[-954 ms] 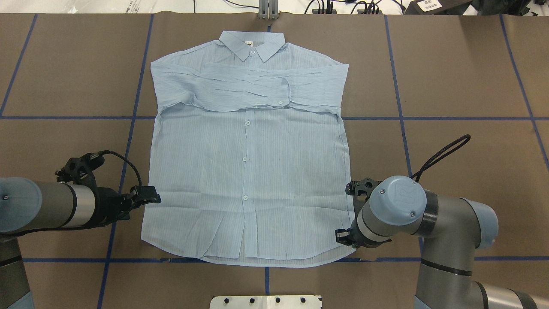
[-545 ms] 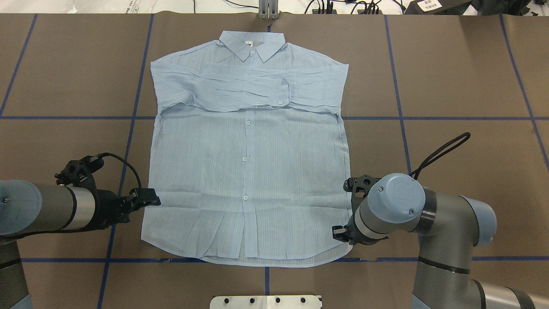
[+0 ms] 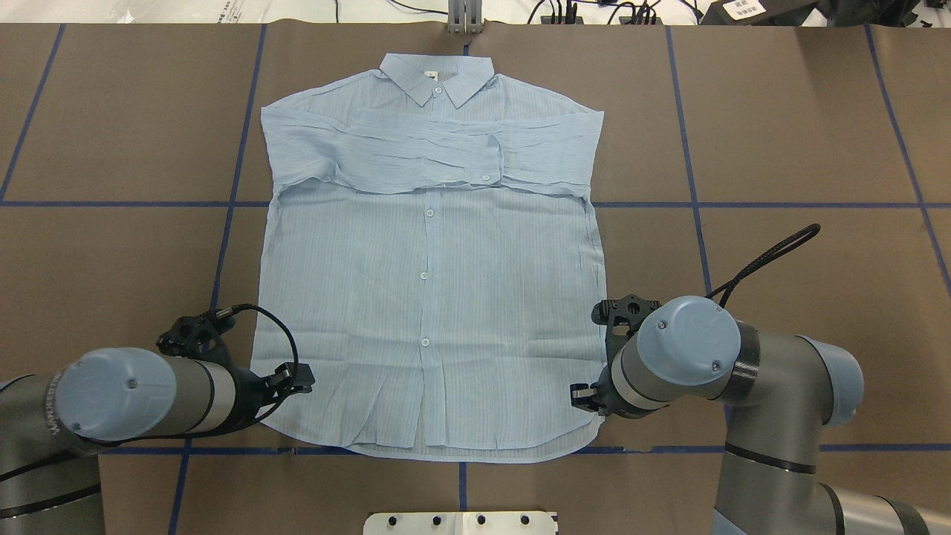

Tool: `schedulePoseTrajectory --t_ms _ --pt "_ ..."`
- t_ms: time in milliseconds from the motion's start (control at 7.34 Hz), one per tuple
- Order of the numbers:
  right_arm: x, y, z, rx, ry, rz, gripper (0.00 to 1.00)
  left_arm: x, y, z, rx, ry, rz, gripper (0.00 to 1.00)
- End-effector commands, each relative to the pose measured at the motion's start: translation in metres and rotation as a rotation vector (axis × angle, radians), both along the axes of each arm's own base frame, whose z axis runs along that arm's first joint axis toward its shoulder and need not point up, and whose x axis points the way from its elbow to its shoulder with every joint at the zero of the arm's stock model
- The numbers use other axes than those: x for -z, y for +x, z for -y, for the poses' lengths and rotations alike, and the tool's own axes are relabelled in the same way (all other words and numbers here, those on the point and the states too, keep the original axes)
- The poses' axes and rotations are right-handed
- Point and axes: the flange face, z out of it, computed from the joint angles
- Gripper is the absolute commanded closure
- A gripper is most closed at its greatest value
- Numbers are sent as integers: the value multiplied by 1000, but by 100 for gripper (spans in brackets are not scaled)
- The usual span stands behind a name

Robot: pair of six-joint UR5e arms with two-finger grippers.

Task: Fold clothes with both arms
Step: 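Close both grippers on the hem corners of the shirt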

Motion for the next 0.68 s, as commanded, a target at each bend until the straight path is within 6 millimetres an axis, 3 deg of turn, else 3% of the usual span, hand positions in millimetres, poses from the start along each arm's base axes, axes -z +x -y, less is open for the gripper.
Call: schedulePoseTrajectory --t_ms 0,545 --pt "2 3 2 -6 2 4 100 2 4 0 -15 13 34 7" --pt "3 2 2 -6 4 5 100 -32 -9 0 -136 186 127 7"
